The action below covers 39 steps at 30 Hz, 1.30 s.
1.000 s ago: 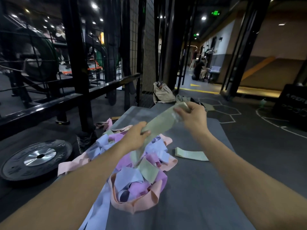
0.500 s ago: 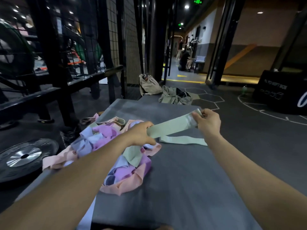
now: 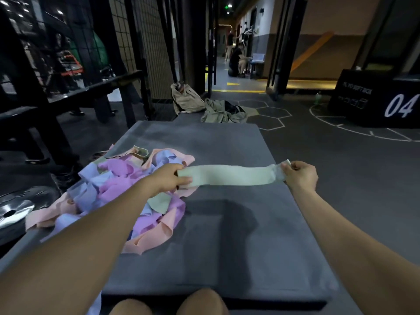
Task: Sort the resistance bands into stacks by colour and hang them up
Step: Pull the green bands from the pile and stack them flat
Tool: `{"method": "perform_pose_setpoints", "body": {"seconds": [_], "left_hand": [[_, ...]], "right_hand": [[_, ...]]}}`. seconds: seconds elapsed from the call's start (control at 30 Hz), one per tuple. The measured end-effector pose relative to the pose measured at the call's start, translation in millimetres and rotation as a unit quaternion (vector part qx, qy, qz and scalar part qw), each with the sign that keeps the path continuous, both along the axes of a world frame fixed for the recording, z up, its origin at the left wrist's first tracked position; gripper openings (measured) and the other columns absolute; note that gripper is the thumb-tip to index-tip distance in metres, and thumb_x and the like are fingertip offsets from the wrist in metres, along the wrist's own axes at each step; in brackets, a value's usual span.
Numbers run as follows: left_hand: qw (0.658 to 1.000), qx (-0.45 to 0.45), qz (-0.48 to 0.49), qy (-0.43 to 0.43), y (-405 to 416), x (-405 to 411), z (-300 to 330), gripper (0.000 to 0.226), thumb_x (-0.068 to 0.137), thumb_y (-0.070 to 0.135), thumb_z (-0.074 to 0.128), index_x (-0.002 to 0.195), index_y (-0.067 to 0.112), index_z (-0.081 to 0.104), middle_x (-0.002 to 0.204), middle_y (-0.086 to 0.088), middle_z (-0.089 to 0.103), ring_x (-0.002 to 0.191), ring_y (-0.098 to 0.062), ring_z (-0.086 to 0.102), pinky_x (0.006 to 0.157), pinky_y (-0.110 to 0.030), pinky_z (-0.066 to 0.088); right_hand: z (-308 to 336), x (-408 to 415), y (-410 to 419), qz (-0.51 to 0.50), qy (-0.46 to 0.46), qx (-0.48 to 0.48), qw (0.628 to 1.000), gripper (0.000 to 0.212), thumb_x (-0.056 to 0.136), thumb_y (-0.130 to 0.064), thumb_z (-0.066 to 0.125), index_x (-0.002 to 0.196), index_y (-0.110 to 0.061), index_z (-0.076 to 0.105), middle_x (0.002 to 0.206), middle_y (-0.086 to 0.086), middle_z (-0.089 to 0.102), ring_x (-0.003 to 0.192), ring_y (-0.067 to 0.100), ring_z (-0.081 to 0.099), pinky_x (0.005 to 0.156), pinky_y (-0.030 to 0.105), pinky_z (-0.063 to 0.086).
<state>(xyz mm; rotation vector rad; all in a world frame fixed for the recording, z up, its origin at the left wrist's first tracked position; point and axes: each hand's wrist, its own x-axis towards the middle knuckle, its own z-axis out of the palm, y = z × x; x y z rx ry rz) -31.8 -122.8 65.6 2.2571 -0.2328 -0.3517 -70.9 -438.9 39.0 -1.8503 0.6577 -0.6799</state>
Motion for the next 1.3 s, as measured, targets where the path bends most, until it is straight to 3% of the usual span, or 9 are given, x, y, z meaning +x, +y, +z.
{"method": "perform_pose_setpoints", "body": {"seconds": [0.1, 0.23, 0.33, 0.47, 0.63, 0.7, 0.87, 1.13, 1.3], "left_hand": [[0.988, -0.123, 0.068, 0.065, -15.7, 15.8, -14.1, 0.013, 0.095, 0.014, 0.053, 0.081, 0.017, 0.051, 0.079, -0.003, 0.051, 0.074, -0.017, 0.057, 0.063, -0.021, 0.046], [0.978, -0.149, 0.137, 0.047, -31.4, 45.3, -36.9, 0.015, 0.093, 0.014, 0.055, 0.078, 0.013, 0.053, 0.092, -0.012, 0.054, 0.085, -0.026, 0.055, 0.082, -0.038, 0.052], [0.972, -0.155, 0.176, 0.026, -46.9, 64.9, -45.8, 0.018, 0.093, 0.017, 0.056, 0.076, 0.011, 0.053, 0.081, -0.012, 0.052, 0.063, -0.02, 0.047, 0.059, -0.025, 0.045], [0.964, -0.151, 0.217, 0.004, -70.6, 100.0, -58.8, 0.022, 0.093, 0.02, 0.055, 0.071, 0.017, 0.053, 0.085, -0.011, 0.051, 0.067, -0.022, 0.045, 0.065, -0.027, 0.04], [0.964, -0.099, 0.247, -0.009, -89.2, 140.6, -75.9, 0.019, 0.088, 0.015, 0.054, 0.072, 0.007, 0.06, 0.081, -0.02, 0.051, 0.066, -0.03, 0.047, 0.069, -0.032, 0.039], [0.965, -0.061, 0.254, -0.015, -91.6, 153.8, -81.7, 0.018, 0.086, 0.018, 0.055, 0.087, 0.004, 0.066, 0.091, -0.028, 0.06, 0.074, -0.037, 0.054, 0.071, -0.034, 0.042], [0.963, 0.014, 0.268, -0.025, -95.6, 171.2, -92.5, 0.018, 0.085, 0.022, 0.058, 0.087, 0.007, 0.067, 0.095, -0.02, 0.066, 0.098, -0.036, 0.062, 0.081, -0.033, 0.047], [0.954, 0.072, 0.289, -0.027, -95.1, 175.0, -109.4, 0.025, 0.084, 0.026, 0.059, 0.095, 0.004, 0.067, 0.102, -0.018, 0.066, 0.098, -0.035, 0.06, 0.072, -0.03, 0.04], [0.958, 0.091, 0.269, -0.05, -100.9, 170.8, -109.6, 0.02, 0.087, 0.021, 0.058, 0.094, 0.006, 0.067, 0.084, -0.009, 0.057, 0.082, -0.028, 0.052, 0.068, -0.025, 0.034]], "right_hand": [[-10.5, 7.8, -7.5, 0.024, 0.024, -0.016, 0.999, 0.017, 0.092, -0.02, 0.054, 0.082, -0.009, 0.062, 0.075, 0.011, 0.056, 0.072, 0.025, 0.051, 0.067, 0.033, 0.042], [-27.1, 23.9, -27.8, 0.057, 0.065, -0.03, 0.996, 0.013, 0.091, -0.011, 0.053, 0.088, -0.005, 0.064, 0.073, 0.009, 0.054, 0.075, 0.023, 0.05, 0.066, 0.029, 0.037], [-36.7, 41.3, -43.3, 0.048, 0.07, -0.015, 0.996, 0.011, 0.087, -0.011, 0.059, 0.093, -0.006, 0.067, 0.076, 0.007, 0.058, 0.075, 0.021, 0.052, 0.066, 0.026, 0.038], [-43.0, 72.0, -57.6, 0.032, 0.074, -0.012, 0.997, 0.012, 0.083, -0.014, 0.069, 0.094, -0.009, 0.066, 0.085, 0.005, 0.062, 0.079, 0.019, 0.057, 0.069, 0.026, 0.041], [-58.0, 118.0, -65.9, 0.013, 0.078, -0.041, 0.996, 0.014, 0.083, -0.018, 0.069, 0.093, -0.009, 0.065, 0.092, 0.009, 0.065, 0.081, 0.021, 0.058, 0.071, 0.028, 0.043], [-64.9, 134.0, -68.2, 0.01, 0.084, -0.056, 0.995, 0.014, 0.083, -0.018, 0.07, 0.094, -0.01, 0.066, 0.097, 0.011, 0.066, 0.089, 0.026, 0.061, 0.079, 0.034, 0.05], [-79.6, 156.9, -73.3, 0.013, 0.109, -0.105, 0.988, 0.015, 0.084, -0.019, 0.069, 0.095, -0.01, 0.067, 0.102, 0.016, 0.067, 0.095, 0.034, 0.062, 0.085, 0.039, 0.051], [-86.7, 156.7, -72.3, 0.013, 0.147, -0.165, 0.975, 0.014, 0.089, -0.018, 0.061, 0.096, -0.006, 0.065, 0.102, 0.017, 0.065, 0.093, 0.036, 0.06, 0.075, 0.034, 0.045], [-92.8, 158.4, -70.5, 0.02, 0.129, -0.212, 0.968, 0.014, 0.091, -0.014, 0.057, 0.098, -0.002, 0.061, 0.104, 0.016, 0.06, 0.089, 0.032, 0.054, 0.073, 0.035, 0.042]]}}
